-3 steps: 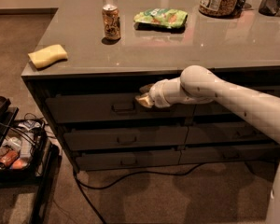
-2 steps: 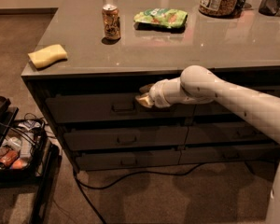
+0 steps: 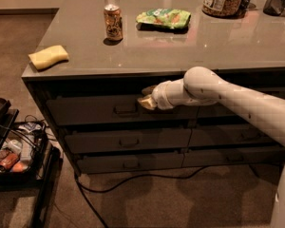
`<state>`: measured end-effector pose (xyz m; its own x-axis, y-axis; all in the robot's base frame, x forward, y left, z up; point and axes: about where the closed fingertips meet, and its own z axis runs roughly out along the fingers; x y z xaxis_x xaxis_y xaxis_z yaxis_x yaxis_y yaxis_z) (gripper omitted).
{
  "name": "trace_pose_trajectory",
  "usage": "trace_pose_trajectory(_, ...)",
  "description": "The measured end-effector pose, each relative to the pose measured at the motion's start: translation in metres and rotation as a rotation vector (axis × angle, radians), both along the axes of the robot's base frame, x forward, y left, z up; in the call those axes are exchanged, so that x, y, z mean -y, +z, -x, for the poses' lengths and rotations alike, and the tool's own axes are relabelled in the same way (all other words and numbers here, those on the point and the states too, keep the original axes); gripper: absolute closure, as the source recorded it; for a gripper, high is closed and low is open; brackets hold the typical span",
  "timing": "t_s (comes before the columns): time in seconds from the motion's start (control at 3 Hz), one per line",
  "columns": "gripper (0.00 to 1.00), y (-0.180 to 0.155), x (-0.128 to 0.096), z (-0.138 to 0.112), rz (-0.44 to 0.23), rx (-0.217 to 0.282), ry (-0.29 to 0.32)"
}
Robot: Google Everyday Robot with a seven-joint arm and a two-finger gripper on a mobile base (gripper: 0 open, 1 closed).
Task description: Open top drawer
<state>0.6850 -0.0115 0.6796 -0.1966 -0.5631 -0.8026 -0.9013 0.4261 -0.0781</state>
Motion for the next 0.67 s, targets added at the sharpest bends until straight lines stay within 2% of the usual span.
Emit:
trace_pose_trajectory(0.33, 0.11, 0.0, 0.0, 0.0, 0.0, 0.0, 0.0)
trace_pose_trajectory(0.67, 0.0, -0.0001, -0.0002, 0.0, 0.0, 0.0, 0.0)
